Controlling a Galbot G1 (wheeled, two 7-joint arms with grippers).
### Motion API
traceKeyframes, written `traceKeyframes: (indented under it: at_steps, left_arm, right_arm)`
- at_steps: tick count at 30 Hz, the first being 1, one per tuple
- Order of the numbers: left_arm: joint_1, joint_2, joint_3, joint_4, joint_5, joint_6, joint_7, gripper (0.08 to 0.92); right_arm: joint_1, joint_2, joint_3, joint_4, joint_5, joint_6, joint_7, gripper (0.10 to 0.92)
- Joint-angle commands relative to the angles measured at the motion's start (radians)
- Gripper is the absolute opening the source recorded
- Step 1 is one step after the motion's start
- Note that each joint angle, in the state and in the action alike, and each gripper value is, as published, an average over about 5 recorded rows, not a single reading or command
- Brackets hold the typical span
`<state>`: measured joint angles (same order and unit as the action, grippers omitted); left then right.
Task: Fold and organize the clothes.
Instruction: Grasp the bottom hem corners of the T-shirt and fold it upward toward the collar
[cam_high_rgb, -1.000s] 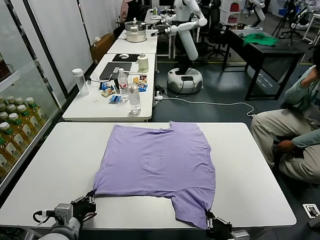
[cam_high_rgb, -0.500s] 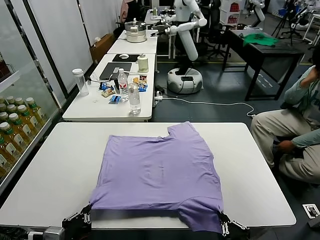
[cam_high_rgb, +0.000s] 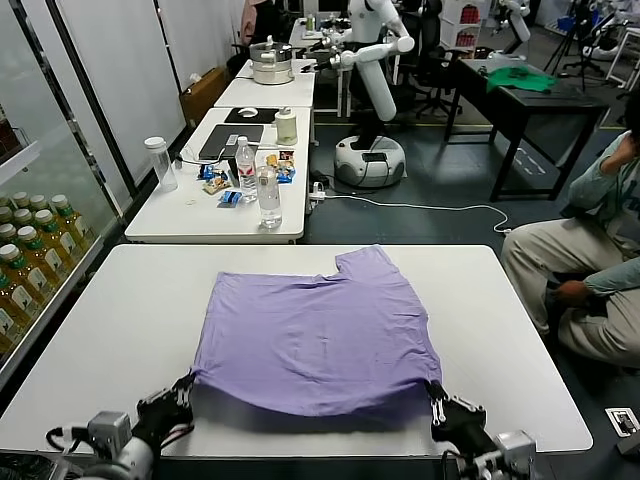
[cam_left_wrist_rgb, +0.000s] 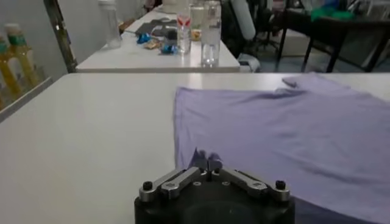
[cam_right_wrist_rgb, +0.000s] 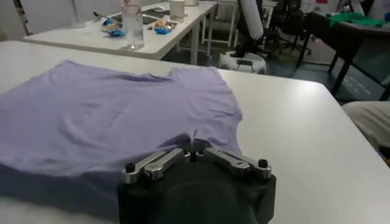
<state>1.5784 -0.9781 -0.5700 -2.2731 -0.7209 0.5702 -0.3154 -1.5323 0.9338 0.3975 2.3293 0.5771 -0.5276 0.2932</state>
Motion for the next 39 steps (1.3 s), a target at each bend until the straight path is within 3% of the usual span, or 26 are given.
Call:
traceKeyframes:
  at_steps: [1,14,19,23,29,34,39]
  left_arm:
    - [-0.182,0.000,0.019,0.098,-0.058,0.011,0.039,0.085]
    - [-0.249,-0.008,0.062,0.199,-0.049,0.012,0.074,0.085]
    - [-0.314,-0.023,0.095,0.298,0.028,0.012,0.119,0.119]
    - [-0.363,-0.042,0.091,0.365,0.046,0.011,0.127,0.225]
    - [-0.368,-0.002,0.047,0.404,0.046,0.011,0.114,0.398]
    - [-0.238,0.029,0.001,0.259,-0.045,0.011,0.075,0.545]
    - [-0.077,0.012,0.020,0.083,-0.087,0.012,0.053,0.693]
  right_arm:
    - [0.178,-0.007,-0.040,-0.078,0.034,-0.035,0.000,0.110]
    - [0.298,0.024,-0.085,-0.208,0.057,-0.050,0.029,0.115]
    - [0.323,0.058,-0.131,-0.261,0.045,-0.050,0.033,0.217]
    - [0.326,0.092,-0.147,-0.288,0.037,-0.050,0.038,0.330]
    - [0.305,0.073,-0.102,-0.267,0.042,-0.049,0.034,0.494]
    - [0.157,0.023,0.006,-0.151,0.070,-0.050,0.028,0.641]
    - [-0.002,0.009,0.080,-0.106,0.089,-0.050,0.028,0.778]
